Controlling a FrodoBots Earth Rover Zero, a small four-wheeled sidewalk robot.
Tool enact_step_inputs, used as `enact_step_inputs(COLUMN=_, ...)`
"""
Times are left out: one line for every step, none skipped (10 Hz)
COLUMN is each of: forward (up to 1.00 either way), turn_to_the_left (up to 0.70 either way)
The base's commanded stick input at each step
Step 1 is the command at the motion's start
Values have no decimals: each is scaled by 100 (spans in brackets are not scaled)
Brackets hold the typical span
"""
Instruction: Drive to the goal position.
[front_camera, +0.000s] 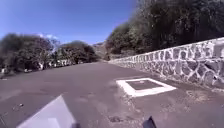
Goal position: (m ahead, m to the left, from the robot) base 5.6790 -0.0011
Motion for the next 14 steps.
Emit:
enact_step_inputs(forward=50, turn_to_the_left=0)
enact_step_inputs(forward=50, turn_to_the_left=0)
enact_step_inputs(forward=50, turn_to_the_left=0)
enact_step_inputs(forward=50, turn_to_the_left=0)
enact_step_inputs(forward=50, turn_to_the_left=0)
enact_step_inputs(forward=50, turn_to_the_left=0)
enact_step_inputs(forward=50, turn_to_the_left=0)
enact_step_inputs(forward=50, turn_to_the_left=0)
enact_step_inputs(forward=50, turn_to_the_left=0)
enact_step_inputs(forward=50, turn_to_the_left=0)
enact_step_inputs(forward=50, turn_to_the_left=0)
enact_step_inputs(forward=50, turn_to_the_left=0)
enact_step_inputs(forward=50, turn_to_the_left=0)
enact_step_inputs(forward=50, turn_to_the_left=0)
